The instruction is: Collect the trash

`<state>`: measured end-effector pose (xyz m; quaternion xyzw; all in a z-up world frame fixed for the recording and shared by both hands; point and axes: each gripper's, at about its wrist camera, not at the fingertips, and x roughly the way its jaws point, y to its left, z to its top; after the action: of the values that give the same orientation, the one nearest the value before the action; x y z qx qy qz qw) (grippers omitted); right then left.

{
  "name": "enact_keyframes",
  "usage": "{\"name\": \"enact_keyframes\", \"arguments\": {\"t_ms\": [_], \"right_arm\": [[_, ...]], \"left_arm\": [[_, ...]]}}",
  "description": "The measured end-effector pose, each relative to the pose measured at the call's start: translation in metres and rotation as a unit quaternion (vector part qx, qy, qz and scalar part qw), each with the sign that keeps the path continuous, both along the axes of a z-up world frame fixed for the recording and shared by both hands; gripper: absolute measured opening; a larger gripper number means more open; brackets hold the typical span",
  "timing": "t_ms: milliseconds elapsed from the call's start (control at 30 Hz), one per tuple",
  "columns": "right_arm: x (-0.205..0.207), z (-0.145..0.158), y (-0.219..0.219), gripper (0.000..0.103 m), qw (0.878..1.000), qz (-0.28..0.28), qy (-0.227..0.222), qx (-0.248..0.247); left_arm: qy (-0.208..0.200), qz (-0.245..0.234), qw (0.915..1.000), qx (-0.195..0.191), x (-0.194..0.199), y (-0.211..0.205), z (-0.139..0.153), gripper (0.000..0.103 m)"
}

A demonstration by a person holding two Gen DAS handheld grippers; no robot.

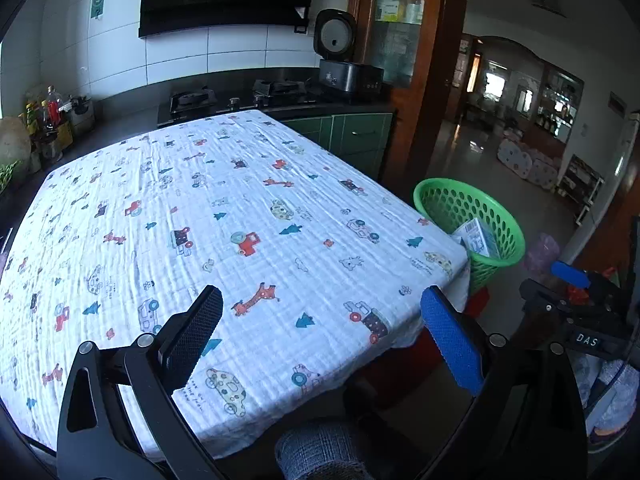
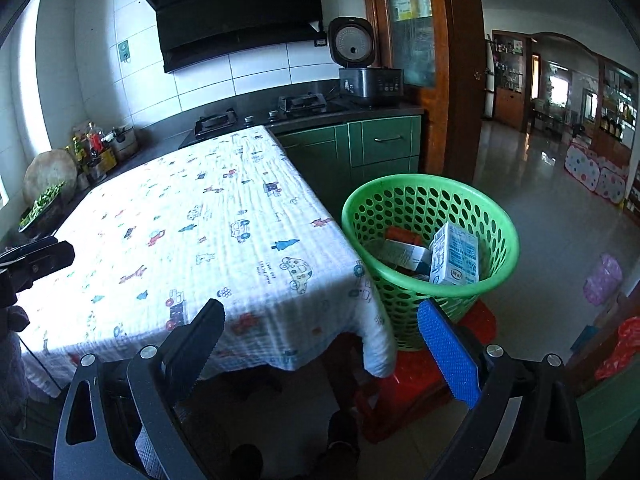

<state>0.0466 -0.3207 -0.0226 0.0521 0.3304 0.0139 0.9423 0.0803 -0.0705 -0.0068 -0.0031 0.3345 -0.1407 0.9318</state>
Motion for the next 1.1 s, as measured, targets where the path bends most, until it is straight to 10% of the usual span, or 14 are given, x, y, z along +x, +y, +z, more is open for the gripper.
{"name": "enact_keyframes", "arguments": {"t_ms": [1100], "right_arm": [[-0.007, 0.007, 0.015, 0.094, 1.000, 0.006, 0.001, -0.011]], "left_arm": [[-0.008, 0.017, 0.9995, 0.026, -0.022, 0.009, 0.002, 0.098]]}}
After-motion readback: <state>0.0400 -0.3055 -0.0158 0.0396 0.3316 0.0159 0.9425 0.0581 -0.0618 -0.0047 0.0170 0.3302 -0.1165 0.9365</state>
